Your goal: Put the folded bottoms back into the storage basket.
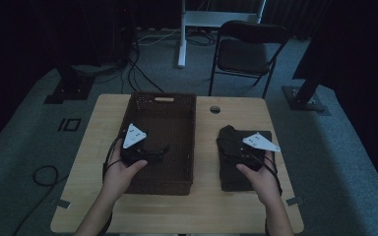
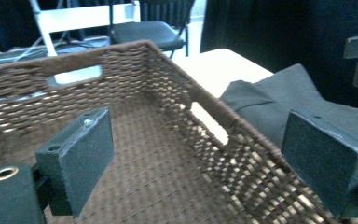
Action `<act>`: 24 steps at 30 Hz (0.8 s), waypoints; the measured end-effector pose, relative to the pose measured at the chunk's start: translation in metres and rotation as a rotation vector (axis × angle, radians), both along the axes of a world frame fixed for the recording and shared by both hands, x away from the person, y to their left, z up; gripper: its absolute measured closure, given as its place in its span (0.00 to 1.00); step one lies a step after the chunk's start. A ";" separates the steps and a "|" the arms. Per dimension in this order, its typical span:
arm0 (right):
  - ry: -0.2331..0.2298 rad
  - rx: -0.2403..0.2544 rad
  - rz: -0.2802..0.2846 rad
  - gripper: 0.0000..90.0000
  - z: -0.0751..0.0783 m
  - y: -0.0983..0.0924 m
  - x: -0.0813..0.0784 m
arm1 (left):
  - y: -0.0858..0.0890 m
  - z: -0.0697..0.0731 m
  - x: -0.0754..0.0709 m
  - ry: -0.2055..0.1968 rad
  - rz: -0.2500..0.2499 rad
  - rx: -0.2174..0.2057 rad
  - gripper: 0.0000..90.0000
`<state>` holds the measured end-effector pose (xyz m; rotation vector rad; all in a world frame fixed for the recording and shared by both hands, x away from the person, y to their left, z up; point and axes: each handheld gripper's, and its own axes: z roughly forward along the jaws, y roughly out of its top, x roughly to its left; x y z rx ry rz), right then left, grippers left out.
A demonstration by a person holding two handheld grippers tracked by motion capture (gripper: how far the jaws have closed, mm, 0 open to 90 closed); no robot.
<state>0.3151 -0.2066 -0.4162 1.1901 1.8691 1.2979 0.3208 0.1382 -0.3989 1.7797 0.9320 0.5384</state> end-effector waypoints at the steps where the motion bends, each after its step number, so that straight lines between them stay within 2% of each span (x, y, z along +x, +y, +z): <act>1: 0.001 0.001 -0.007 0.15 0.000 -0.004 -0.001 | -0.003 0.000 0.001 -0.003 -0.009 0.003 0.11; 5: 0.004 -0.009 -0.033 0.15 -0.001 -0.017 -0.003 | -0.019 0.000 0.004 -0.009 -0.029 0.022 0.11; 12: 0.022 -0.021 -0.081 0.15 -0.009 -0.043 -0.007 | -0.049 -0.002 0.009 -0.002 -0.075 0.017 0.11; 15: 0.023 -0.040 -0.104 0.15 -0.011 -0.053 -0.008 | -0.063 -0.002 0.010 -0.005 -0.096 0.028 0.11; 16: 0.023 -0.040 -0.104 0.15 -0.011 -0.053 -0.008 | -0.063 -0.002 0.010 -0.005 -0.096 0.028 0.11; 17: 0.023 -0.042 -0.111 0.15 -0.012 -0.057 -0.009 | -0.074 -0.001 0.011 -0.004 -0.115 0.026 0.11; 20: 0.028 -0.040 -0.138 0.15 -0.015 -0.070 -0.012 | -0.088 -0.001 0.013 -0.002 -0.138 0.023 0.11; 24: 0.041 -0.048 -0.164 0.15 -0.018 -0.085 -0.014 | -0.110 -0.003 0.017 0.008 -0.160 -0.015 0.11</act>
